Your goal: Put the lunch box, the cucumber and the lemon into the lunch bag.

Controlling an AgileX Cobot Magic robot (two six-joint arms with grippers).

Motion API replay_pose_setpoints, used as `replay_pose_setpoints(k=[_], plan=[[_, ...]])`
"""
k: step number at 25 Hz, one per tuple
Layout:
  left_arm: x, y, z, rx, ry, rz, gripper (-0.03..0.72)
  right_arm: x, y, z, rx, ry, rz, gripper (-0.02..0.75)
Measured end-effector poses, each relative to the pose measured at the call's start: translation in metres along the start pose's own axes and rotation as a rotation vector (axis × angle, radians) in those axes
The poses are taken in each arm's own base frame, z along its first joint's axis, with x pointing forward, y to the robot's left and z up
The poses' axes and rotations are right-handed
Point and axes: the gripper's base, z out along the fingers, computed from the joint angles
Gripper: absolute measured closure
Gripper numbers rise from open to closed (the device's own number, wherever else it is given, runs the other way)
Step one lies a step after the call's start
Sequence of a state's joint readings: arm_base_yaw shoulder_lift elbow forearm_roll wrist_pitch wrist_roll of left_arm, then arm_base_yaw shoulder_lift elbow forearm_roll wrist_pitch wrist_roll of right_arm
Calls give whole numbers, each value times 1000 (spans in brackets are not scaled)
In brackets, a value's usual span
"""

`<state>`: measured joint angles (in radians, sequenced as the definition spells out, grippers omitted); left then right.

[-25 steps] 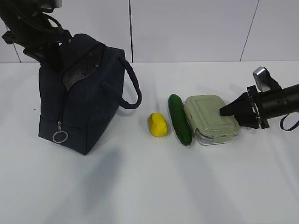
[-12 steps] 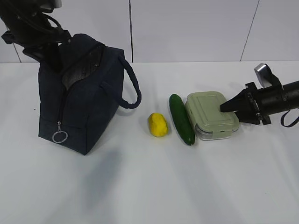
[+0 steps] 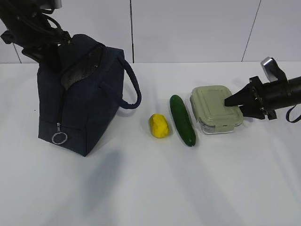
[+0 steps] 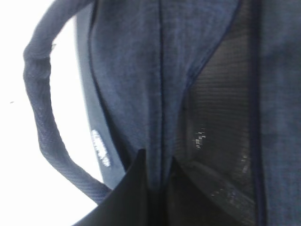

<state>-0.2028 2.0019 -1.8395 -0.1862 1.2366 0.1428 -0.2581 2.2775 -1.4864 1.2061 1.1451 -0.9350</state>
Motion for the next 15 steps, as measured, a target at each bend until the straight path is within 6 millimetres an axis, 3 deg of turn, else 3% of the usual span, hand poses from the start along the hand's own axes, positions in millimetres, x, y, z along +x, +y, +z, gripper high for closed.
replay_pose_setpoints(k=[4, 15], plan=[[-1, -9, 1, 6, 2, 21, 685, -1, 3, 1, -11, -10, 9, 346], [-1, -9, 1, 4, 2, 21, 685, -3, 21, 21, -70, -24, 15, 346]])
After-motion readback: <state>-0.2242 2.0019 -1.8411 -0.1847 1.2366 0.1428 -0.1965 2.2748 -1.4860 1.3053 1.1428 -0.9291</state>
